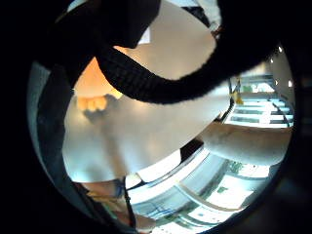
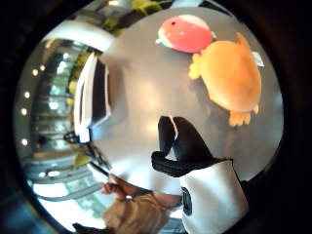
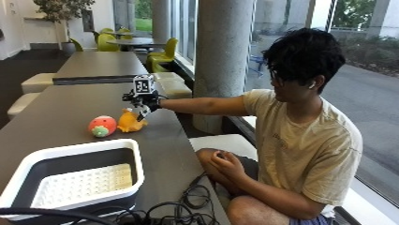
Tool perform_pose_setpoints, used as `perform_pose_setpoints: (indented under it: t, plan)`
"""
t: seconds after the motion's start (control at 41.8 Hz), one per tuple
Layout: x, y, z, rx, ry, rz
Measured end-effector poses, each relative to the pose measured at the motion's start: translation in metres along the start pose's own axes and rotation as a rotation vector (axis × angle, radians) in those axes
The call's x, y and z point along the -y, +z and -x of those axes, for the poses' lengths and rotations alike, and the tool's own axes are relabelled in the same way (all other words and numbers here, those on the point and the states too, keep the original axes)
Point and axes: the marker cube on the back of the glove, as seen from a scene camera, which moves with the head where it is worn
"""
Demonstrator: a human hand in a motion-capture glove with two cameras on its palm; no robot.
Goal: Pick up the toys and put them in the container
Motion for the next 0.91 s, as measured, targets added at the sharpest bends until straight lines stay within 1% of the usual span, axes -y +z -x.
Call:
perform_pose_setpoints:
  t: [0.119, 0.191, 0.263, 0.311, 0.43, 0.502, 0.573, 0.645, 0.693, 0.765, 0.836, 0.908]
  plan:
    - [0.029, 0.023, -0.017, 0.007, 0.114, 0.116]
    - [0.042, 0.045, -0.018, 0.042, 0.144, 0.234]
    - [0.049, 0.067, -0.010, 0.160, 0.169, 0.369]
    - [0.051, 0.074, -0.005, 0.236, 0.183, 0.389]
    - [0.055, 0.064, -0.013, 0.205, 0.121, 0.248]
    - [0.051, 0.053, -0.014, 0.189, 0.071, 0.168]
    - [0.041, 0.038, -0.008, 0.212, 0.053, 0.106]
    - [0.030, 0.014, 0.003, 0.219, 0.036, 0.036]
    - [0.025, -0.004, 0.013, 0.226, -0.003, -0.002]
    - [0.024, -0.028, 0.017, 0.246, -0.110, -0.049]
    - [0.033, -0.051, -0.001, 0.260, -0.220, -0.102]
    - [0.034, -0.078, 0.017, 0.303, -0.206, -0.132]
